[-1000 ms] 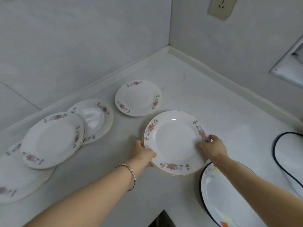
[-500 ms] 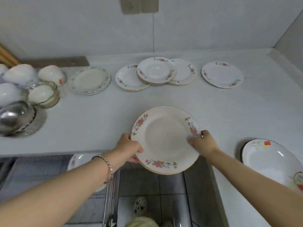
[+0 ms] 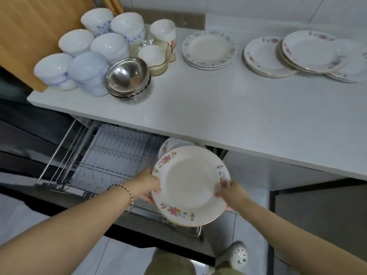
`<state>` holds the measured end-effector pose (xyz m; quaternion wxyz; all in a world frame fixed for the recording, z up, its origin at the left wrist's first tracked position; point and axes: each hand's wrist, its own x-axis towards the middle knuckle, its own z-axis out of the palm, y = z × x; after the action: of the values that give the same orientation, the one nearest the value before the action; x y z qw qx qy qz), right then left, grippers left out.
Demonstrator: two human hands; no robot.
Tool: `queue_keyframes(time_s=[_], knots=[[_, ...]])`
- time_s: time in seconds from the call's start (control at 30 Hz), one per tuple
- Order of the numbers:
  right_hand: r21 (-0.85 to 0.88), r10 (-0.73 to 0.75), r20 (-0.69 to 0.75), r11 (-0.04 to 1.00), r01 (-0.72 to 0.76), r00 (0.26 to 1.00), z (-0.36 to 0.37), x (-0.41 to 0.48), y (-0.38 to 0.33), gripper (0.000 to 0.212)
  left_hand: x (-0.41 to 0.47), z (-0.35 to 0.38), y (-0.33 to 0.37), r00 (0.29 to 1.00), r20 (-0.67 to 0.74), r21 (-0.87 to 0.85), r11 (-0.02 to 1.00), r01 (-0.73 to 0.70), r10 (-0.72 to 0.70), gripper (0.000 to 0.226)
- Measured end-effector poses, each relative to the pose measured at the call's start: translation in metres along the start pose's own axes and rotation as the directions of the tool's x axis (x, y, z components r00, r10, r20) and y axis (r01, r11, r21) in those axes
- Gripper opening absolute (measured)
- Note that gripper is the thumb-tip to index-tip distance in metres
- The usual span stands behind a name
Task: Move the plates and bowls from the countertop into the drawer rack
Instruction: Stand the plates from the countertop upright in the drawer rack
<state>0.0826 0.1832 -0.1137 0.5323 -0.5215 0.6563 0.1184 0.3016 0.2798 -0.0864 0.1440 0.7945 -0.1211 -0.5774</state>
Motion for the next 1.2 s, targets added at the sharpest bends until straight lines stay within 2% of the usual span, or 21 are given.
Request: queue_keyframes(time_s=[0.2, 0.37, 0.47, 0.6, 0.7, 0.77, 0.83, 0.9, 0.93, 1.0, 1.03, 1.1, 1.2], knots=[[0.057, 0.106, -0.01, 0.993, -0.105, 0.994, 0.087, 0.044, -0.024, 0.049, 0.083, -0.048, -0.026, 0.999, -0.047, 0.083, 0.996, 0.013, -0.009, 0.044], [0.11, 0.235, -0.112, 0.969, -0.223, 0.966, 0.122, 0.091, -0.04, 0.054, 0.16, -0.058, -0.024, 0.998, -0.059, 0.172, 0.985, -0.007, 0.017, 0.04], [0.176, 0.261, -0.196, 0.958, -0.228, 0.945, 0.138, 0.12, -0.044, 0.049, 0.203, -0.056, -0.02, 0.994, -0.101, 0.225, 0.974, -0.026, 0.05, 0.044], [0.269, 0.304, -0.312, 0.937, -0.223, 0.9, 0.154, 0.147, -0.045, 0.044, 0.244, -0.049, -0.012, 0.986, -0.135, 0.261, 0.964, -0.056, 0.094, 0.04], [0.339, 0.367, -0.382, 0.909, -0.241, 0.848, 0.162, 0.158, -0.044, 0.042, 0.259, -0.044, -0.008, 0.974, -0.141, 0.288, 0.949, -0.131, 0.178, 0.042], [0.386, 0.4, -0.416, 0.891, -0.24, 0.817, 0.164, 0.161, -0.041, 0.03, 0.265, -0.041, -0.007, 0.957, -0.157, 0.297, 0.936, -0.188, 0.242, 0.043], [0.456, 0.42, -0.402, 0.862, -0.22, 0.814, 0.168, 0.16, -0.039, 0.012, 0.266, -0.039, -0.012, 0.938, -0.186, 0.271, 0.933, -0.236, 0.292, 0.045], [0.554, 0.486, -0.33, 0.794, -0.251, 0.809, 0.174, 0.157, -0.037, 0.021, 0.262, -0.039, -0.017, 0.926, -0.217, 0.199, 0.942, -0.268, 0.309, 0.043], [0.614, 0.525, -0.265, 0.738, -0.278, 0.809, 0.177, 0.156, -0.038, 0.022, 0.259, -0.039, -0.019, 0.929, -0.22, 0.148, 0.951, -0.27, 0.298, 0.041], [0.771, 0.58, -0.068, 0.548, -0.326, 0.812, 0.183, 0.154, -0.045, 0.006, 0.253, -0.035, -0.022, 0.96, -0.181, 0.03, 0.977, -0.211, 0.213, 0.036], [0.821, 0.574, -0.017, 0.475, -0.316, 0.818, 0.185, 0.155, -0.047, 0.016, 0.251, -0.032, -0.023, 0.978, -0.14, -0.051, 0.986, -0.161, 0.152, 0.036], [0.84, 0.553, -0.004, 0.454, -0.297, 0.833, 0.185, 0.16, -0.052, 0.032, 0.246, -0.025, -0.02, 0.997, -0.05, -0.163, 0.984, -0.07, 0.062, 0.05], [0.794, 0.503, -0.008, 0.529, -0.301, 0.864, 0.181, 0.163, -0.054, 0.037, 0.248, -0.016, -0.015, 0.999, 0.003, -0.148, 0.988, -0.034, 0.035, 0.076]])
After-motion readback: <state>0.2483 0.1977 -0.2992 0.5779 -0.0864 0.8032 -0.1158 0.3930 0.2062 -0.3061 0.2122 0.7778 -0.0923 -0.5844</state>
